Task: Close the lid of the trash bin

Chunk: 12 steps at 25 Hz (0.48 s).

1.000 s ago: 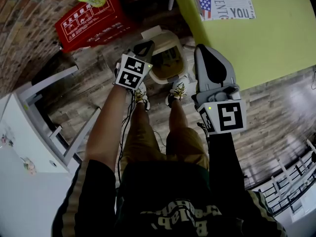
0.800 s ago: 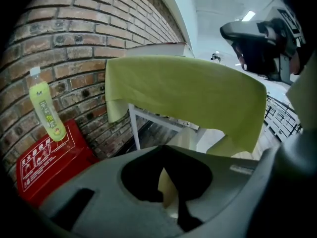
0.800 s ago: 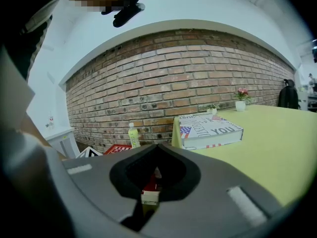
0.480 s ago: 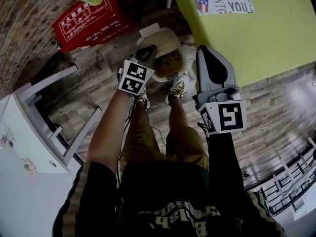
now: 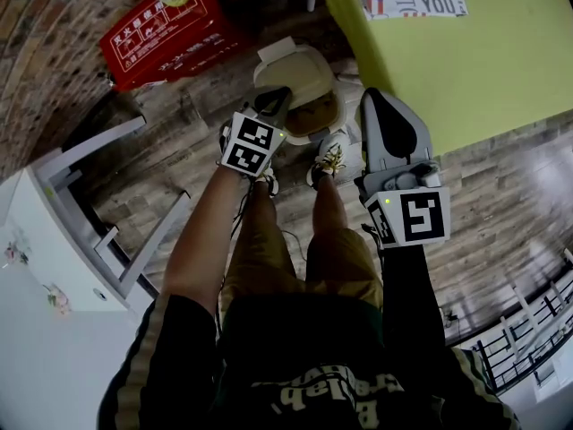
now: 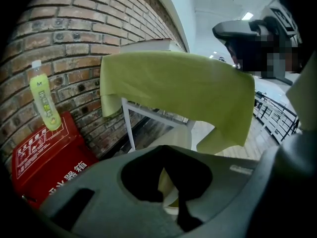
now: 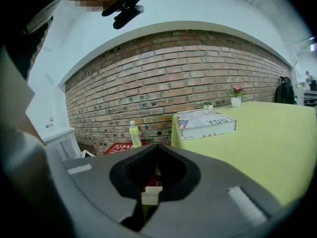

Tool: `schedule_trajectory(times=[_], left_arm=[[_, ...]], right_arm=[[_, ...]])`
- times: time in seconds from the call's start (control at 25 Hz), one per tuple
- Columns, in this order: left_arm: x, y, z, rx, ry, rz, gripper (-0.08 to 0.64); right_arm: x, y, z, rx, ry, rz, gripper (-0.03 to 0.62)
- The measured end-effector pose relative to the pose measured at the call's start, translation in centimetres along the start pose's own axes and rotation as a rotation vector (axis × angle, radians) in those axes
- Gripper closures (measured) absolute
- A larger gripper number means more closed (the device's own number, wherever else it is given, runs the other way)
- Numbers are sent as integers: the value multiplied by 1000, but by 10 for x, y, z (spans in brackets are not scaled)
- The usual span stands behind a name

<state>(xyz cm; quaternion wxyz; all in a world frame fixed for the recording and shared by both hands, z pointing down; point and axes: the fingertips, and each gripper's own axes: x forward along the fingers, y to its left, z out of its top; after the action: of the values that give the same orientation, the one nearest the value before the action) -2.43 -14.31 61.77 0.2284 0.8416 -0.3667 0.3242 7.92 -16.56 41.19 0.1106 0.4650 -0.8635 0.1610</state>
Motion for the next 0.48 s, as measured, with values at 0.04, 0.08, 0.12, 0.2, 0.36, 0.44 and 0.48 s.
schedule_trajectory(times=[0.04,0.08,0.12,0.2,0.36,0.44,0.48], left_arm=[[0,0,-2,0,4,1,552],[0,-1,-4,-1,8,2,552],[0,-1,-6,-4,11,3,552],[1,-3,-10,-10,15,3,552],[5,-10,-18,-21,29,-5,552],[7,-13,-22,-24,38,-12,552],[7,-15,-23,-23,41,-15,552]], right_arm=[[0,1,-2,3,1,2,578],[0,2,-4,5,2,3,579],[0,3,-6,8,3,3,578],[-1,3,-9,12,5,3,578],[-1,8,-15,-3,16,10,578],[-2,9,-18,-2,19,6,578],[-3,9,-19,0,19,3,578]])
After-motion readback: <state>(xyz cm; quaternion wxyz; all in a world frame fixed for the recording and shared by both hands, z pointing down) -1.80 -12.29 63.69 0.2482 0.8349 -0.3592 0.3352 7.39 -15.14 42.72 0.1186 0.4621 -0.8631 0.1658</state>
